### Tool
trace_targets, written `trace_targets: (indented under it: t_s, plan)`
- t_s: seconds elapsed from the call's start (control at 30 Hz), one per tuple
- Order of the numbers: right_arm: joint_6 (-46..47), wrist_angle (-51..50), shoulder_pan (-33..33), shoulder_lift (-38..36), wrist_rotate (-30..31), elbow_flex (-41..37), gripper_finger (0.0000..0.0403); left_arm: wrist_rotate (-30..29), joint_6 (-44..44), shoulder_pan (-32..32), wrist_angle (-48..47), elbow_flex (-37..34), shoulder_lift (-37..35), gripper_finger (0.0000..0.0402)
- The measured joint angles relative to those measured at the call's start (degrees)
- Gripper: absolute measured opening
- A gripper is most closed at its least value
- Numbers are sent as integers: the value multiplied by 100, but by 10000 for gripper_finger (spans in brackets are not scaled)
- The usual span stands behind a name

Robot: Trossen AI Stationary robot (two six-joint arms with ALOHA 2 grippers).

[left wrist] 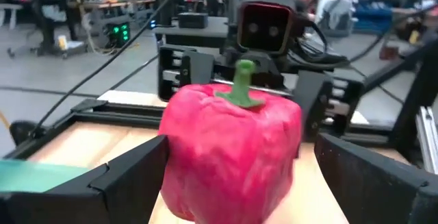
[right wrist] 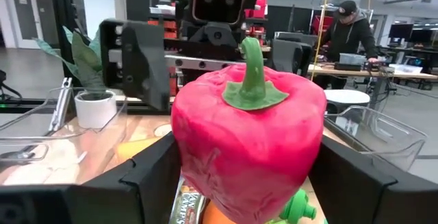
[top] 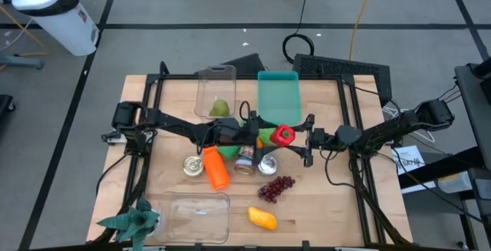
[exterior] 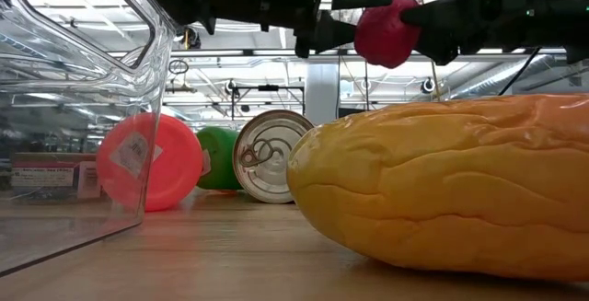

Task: Pick & Place Food Item
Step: Put the red bell pepper into the top transparent bin

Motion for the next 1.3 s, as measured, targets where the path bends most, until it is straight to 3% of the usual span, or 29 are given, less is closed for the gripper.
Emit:
trace_targets:
  t_s: [0.3, 0.57, 0.83, 1.13, 1.3]
  plan:
    - [2, 48, 2, 1, -41, 11, 271, -190, 9, -19, -13, 4, 11, 361]
    - [37, 125, 15, 3, -151, 9, 270, -122, 1058, -216, 195, -5, 164, 359]
    - [94, 212, 15, 14, -69, -9, 268, -335, 416, -188, 623, 114, 404, 354]
    - [28, 205, 13, 22, -52, -7, 270, -337, 617, -184, 585, 129, 411, 352]
    - [29, 184, 9, 23, -83, -7, 268, -143, 661, -151, 563, 129, 408, 309]
